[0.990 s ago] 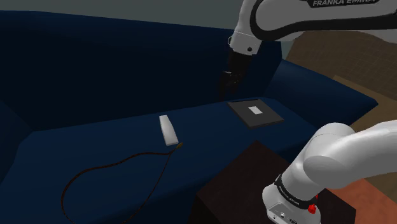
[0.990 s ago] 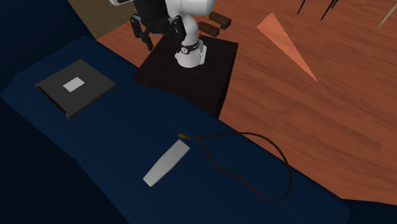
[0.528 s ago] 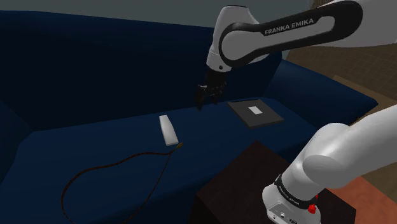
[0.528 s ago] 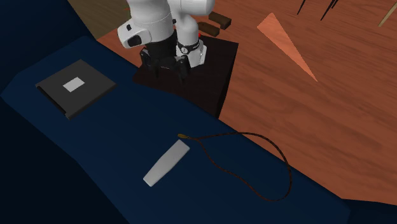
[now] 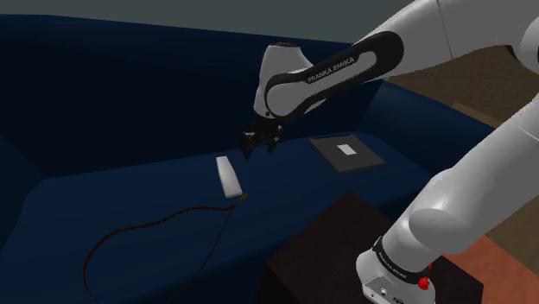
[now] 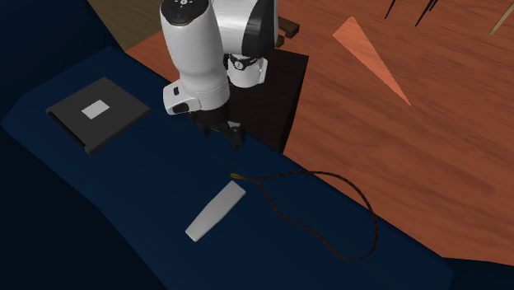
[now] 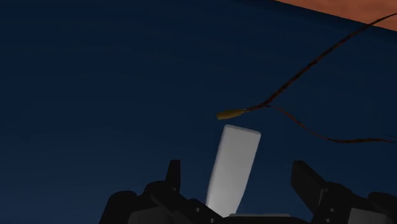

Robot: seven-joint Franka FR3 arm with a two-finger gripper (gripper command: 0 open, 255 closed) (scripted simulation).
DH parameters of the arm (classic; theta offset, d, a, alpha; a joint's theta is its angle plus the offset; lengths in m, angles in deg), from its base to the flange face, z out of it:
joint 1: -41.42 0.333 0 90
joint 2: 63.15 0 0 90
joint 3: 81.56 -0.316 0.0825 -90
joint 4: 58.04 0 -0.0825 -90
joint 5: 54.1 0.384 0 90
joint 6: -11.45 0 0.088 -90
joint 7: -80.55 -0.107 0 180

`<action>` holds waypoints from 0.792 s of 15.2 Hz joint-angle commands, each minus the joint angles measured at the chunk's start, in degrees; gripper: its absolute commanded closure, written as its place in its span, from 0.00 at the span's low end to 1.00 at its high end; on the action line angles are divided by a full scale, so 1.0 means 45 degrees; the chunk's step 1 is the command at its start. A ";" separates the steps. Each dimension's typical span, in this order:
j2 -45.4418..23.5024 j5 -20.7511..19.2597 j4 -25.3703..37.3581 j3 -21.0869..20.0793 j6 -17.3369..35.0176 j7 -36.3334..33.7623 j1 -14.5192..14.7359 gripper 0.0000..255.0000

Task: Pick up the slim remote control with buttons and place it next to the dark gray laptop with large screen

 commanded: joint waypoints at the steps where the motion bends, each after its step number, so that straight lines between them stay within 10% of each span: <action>1: -0.1163 -0.0584 0.0538 -0.0207 0.0686 -0.0924 -0.0090 0.00; 12: -0.6933 -0.4050 0.4283 0.0831 0.2635 -0.5411 0.0815 0.00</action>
